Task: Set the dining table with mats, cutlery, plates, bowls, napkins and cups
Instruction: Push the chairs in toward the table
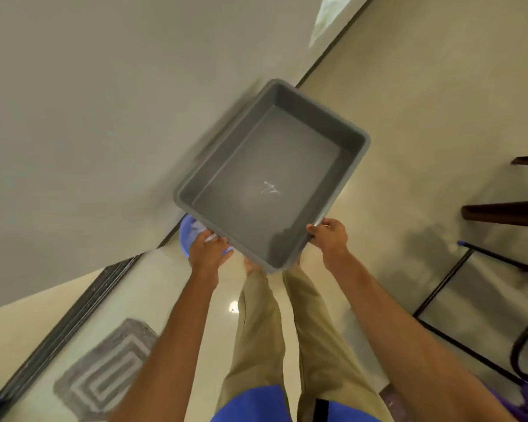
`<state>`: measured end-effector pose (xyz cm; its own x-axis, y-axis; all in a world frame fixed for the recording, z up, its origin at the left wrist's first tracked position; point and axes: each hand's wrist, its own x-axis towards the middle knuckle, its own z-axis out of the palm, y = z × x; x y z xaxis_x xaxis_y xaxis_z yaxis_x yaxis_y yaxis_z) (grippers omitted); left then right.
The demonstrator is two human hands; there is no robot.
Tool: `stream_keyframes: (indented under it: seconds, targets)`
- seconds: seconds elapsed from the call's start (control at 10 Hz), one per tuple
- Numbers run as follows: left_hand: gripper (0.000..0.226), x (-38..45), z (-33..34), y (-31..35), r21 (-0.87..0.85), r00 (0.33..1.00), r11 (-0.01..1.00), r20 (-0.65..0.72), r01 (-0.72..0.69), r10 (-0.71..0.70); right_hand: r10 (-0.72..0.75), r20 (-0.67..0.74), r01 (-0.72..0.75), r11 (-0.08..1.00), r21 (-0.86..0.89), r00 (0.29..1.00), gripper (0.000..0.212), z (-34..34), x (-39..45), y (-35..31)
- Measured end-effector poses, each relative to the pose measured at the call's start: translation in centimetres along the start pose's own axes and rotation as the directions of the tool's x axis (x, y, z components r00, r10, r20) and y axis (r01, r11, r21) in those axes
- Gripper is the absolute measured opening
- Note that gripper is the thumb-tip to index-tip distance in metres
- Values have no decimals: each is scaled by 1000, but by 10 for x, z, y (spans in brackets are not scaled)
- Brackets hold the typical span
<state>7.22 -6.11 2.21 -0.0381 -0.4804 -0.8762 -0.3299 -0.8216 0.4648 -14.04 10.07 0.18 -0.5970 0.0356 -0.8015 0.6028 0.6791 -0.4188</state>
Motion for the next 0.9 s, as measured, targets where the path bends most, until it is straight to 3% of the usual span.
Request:
stream_keyframes:
  seconds: [0.1, 0.2, 0.3, 0.4, 0.7, 0.9]
  targets:
    - [45, 29, 4, 6, 43, 999, 999, -44, 28, -26, 41, 125, -35, 998, -53, 991, 13, -2, 16, -4]
    - [48, 54, 7, 4, 60, 997, 995, -28, 76, -75, 53, 137, -38, 993, -110, 989, 9, 4, 29, -7]
    - [43, 65, 10, -4, 35, 991, 990, -28, 135, -134, 96, 118, -76, 984, -164, 988, 20, 10, 39, -5]
    - [39, 80, 11, -11, -8, 986, 986, -4, 167, -167, 93, 67, -82, 984, -156, 993, 17, 16, 49, 3]
    - [29, 116, 22, -18, 121, 984, 979, -89, 164, -153, 157, -19, -156, 987, 48, 987, 14, 34, 68, 6]
    - [30, 130, 19, -25, 123, 994, 988, -65, 94, -87, 57, -20, -56, 997, 59, 998, 18, 41, 80, -6]
